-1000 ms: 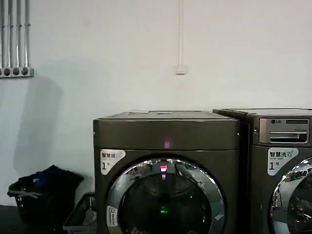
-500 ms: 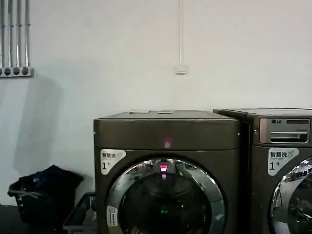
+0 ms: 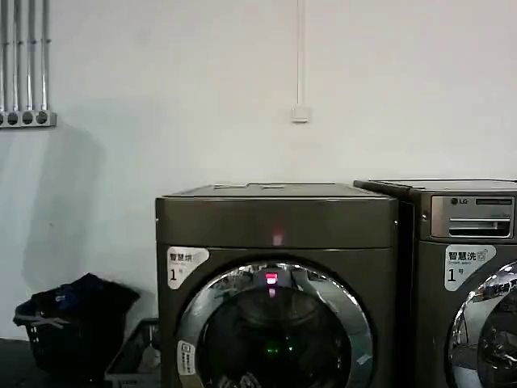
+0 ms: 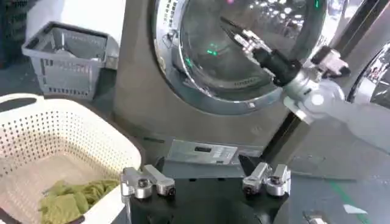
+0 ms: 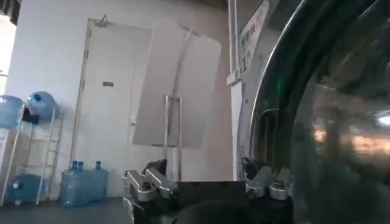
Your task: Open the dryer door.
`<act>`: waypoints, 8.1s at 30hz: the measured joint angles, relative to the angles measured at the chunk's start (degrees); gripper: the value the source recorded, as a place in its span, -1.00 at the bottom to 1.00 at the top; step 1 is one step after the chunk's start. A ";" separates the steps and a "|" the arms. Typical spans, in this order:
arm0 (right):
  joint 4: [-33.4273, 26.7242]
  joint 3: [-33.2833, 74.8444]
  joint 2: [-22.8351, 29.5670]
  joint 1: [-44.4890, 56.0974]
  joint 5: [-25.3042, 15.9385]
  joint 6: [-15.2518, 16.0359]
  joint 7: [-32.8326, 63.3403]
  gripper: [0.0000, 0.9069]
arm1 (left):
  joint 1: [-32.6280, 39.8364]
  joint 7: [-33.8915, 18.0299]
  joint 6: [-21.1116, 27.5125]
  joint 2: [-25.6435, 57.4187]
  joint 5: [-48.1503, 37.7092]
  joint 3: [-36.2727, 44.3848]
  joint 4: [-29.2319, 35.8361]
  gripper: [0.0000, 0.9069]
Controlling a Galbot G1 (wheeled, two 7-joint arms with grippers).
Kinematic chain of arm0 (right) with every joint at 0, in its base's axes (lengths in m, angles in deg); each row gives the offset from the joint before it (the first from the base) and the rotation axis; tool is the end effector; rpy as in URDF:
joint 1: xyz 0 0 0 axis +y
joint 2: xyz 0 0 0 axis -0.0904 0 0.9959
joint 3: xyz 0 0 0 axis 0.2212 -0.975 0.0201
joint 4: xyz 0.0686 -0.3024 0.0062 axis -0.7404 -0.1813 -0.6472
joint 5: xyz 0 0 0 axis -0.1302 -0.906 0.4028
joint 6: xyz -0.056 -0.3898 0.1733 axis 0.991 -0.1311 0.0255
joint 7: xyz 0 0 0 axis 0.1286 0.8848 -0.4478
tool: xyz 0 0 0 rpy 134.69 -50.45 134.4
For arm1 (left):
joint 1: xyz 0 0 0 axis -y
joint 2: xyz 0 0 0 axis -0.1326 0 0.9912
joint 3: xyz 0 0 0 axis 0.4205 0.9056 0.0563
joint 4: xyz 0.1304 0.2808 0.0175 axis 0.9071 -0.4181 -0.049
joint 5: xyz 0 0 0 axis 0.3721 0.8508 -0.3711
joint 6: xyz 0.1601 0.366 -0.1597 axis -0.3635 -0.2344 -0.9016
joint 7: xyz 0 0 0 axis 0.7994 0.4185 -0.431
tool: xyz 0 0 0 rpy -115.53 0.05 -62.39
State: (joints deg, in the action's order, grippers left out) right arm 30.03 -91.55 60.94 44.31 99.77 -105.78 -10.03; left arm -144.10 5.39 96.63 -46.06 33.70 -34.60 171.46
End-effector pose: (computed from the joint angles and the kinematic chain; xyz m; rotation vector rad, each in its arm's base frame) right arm 0.5878 0.1527 -0.2102 -1.6612 2.3244 0.1879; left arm 0.2053 0.0792 -0.1029 -0.3972 -2.6017 0.3252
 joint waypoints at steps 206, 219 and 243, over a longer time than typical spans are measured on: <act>54.91 92.54 -31.56 84.83 7.74 4.46 12.38 1.00 | 77.40 34.01 -54.78 22.31 0.04 63.54 -64.58 1.00; 55.15 117.33 -16.77 93.33 7.17 5.65 21.92 1.00 | 79.39 35.77 -56.24 21.29 -0.36 66.94 -63.68 1.00; 44.51 148.39 -0.88 96.17 1.71 6.57 26.66 1.00 | 83.74 37.21 -59.08 17.28 -0.76 75.04 -63.90 1.00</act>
State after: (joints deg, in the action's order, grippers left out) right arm 74.55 56.84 60.06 140.48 101.49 -99.20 16.64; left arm -60.37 42.61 37.55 -28.77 32.94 40.44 107.56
